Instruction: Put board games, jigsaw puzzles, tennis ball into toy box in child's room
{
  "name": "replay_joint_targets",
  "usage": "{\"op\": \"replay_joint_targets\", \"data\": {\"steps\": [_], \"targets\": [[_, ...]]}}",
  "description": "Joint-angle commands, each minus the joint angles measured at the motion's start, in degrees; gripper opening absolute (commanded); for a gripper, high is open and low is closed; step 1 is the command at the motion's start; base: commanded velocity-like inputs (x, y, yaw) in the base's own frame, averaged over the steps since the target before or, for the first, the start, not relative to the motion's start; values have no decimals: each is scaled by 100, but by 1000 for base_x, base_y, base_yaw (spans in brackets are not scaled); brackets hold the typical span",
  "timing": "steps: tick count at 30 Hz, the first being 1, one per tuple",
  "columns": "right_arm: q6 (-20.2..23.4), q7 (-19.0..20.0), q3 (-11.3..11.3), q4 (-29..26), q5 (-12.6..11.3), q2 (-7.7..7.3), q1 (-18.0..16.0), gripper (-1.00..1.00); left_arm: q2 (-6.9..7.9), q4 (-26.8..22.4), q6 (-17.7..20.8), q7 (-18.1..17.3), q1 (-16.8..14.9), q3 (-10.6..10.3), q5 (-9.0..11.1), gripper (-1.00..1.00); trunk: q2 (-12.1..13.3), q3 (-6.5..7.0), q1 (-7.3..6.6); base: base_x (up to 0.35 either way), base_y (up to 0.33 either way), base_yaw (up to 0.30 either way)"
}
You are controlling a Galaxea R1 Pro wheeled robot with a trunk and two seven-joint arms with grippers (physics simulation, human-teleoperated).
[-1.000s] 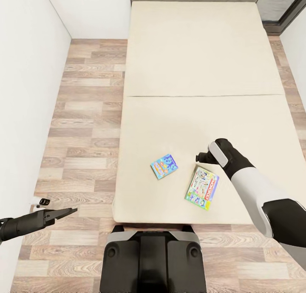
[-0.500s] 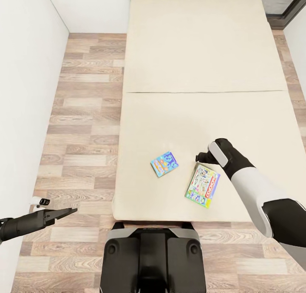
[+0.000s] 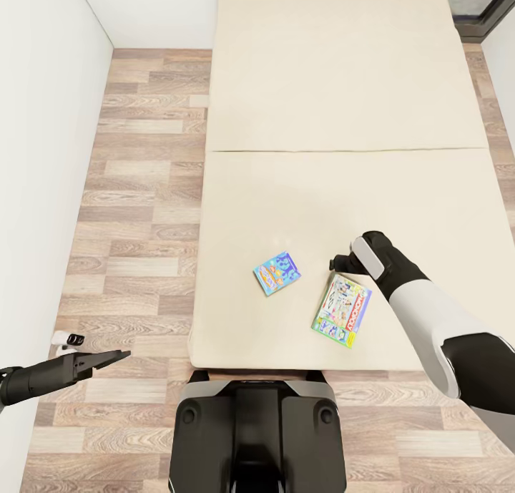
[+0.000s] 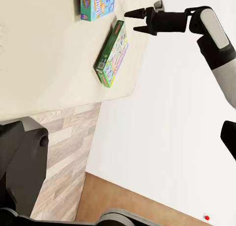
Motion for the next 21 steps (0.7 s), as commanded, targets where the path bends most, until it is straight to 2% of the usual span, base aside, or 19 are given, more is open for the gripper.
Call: {"op": "replay_joint_targets", "data": {"steps": [1,4,7,12,21], "targets": [[15,-44,45,-7,-61,-8,-6,100,2,-2,61,-21,-1,-1,0,100,-9,-7,3,0,0,0],[-60,-80,-53,-15,-49,90,-8,100,-32,3,52,-21,-1,-17,-9,100,-9,-7,3,0,0,0],[-60,-80,-149,-15,-49,92,-8,100,-32,3,52,-21,-1,-17,-9,100,-9,-7,3,0,0,0],[-87,-67,-25,-15,-33,123,11,100,-60,-2,52,-21,-1,-26,-34,100,-9,-7,3,0,0,0],[-89,-78,-52,-15,-40,144,24,100,-65,-2,52,-21,-1,-26,-28,100,-9,-7,3,0,0,0]]}}
